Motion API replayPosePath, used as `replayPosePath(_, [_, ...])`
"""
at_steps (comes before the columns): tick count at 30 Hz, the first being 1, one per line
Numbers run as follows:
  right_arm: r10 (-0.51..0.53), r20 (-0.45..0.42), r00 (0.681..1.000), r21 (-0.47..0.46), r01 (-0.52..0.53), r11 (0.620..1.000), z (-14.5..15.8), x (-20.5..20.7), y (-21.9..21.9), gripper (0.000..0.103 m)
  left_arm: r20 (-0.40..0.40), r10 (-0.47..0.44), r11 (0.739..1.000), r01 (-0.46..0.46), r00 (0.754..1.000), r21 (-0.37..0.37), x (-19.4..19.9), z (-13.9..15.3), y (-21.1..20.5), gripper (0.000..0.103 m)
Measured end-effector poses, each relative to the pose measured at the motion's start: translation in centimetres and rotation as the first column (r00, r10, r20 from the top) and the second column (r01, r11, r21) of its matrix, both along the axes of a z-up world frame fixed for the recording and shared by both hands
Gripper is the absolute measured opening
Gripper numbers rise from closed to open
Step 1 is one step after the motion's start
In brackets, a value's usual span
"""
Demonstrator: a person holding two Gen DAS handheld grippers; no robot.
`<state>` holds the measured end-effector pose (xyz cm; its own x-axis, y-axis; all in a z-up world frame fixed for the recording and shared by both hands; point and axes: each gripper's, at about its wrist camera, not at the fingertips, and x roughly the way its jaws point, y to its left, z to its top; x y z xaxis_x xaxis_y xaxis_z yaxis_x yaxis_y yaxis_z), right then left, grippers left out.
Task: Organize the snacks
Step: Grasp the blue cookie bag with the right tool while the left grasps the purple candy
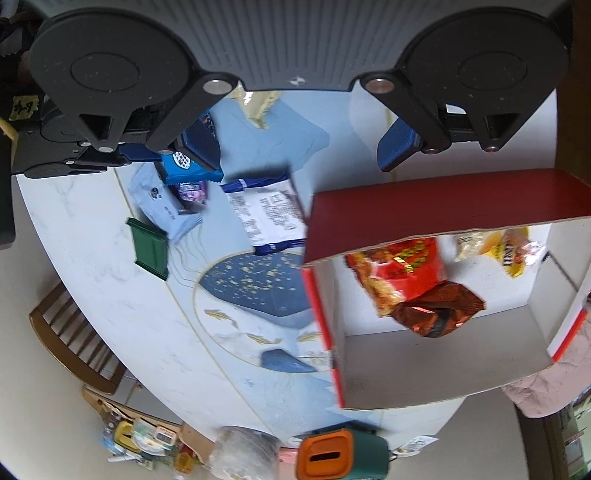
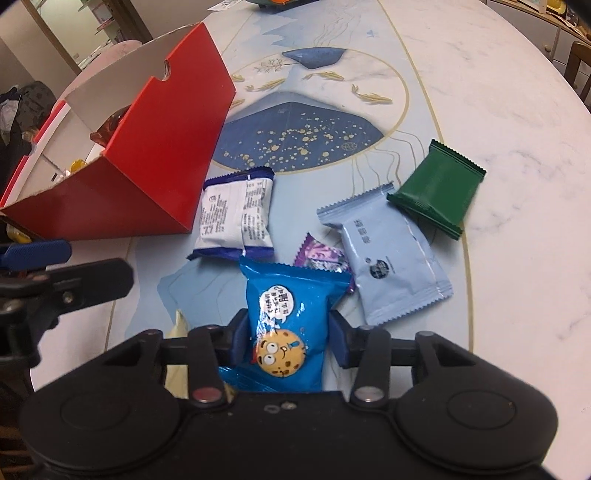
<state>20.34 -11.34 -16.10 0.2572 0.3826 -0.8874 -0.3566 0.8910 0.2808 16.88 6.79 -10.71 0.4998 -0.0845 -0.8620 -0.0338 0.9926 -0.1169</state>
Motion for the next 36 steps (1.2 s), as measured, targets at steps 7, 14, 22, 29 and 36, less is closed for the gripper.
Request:
replayPosePath(7, [0.02, -0.015, 1.0, 0.022, -0.019, 1.0, 0.5, -1.0, -3.9, 0.043, -0.003, -0.158, 0.987, 0.158, 0.987, 0.007, 1.2, -0.7, -3.9, 0.092])
replayPosePath(14, [-0.008, -0.011, 1.0, 0.026, 0.008, 1.0, 0.7, -1.4, -7.5, 0.042, -0.032, -0.288, 0.957, 0.289, 0.957, 0.021, 3.4, -2.3, -7.1, 0.089])
replayPosePath(22, [-0.054, 0.012, 0.998, 0.04, 0.053, 0.998, 0.7, -2.1, -9.9, 0.042, -0.085, -0.337, 0.94, 0.341, 0.938, 0.031, 5.4, -4.4, -9.0, 0.071])
replayPosePath(29, [-0.087, 0.005, 0.996, 0.056, 0.087, 0.995, 0.3, -2.0, -10.8, 0.042, -0.14, -0.309, 0.95, 0.313, 0.941, 0.008, 7.2, -6.2, -9.9, 0.061])
replayPosePath(36, [-0.104, 0.003, 0.995, 0.069, 0.104, 0.992, 0.2, -1.8, -11.0, 0.042, -0.126, -0.314, 0.948, 0.319, 0.941, 0.021, 7.2, -6.1, -10.5, 0.045])
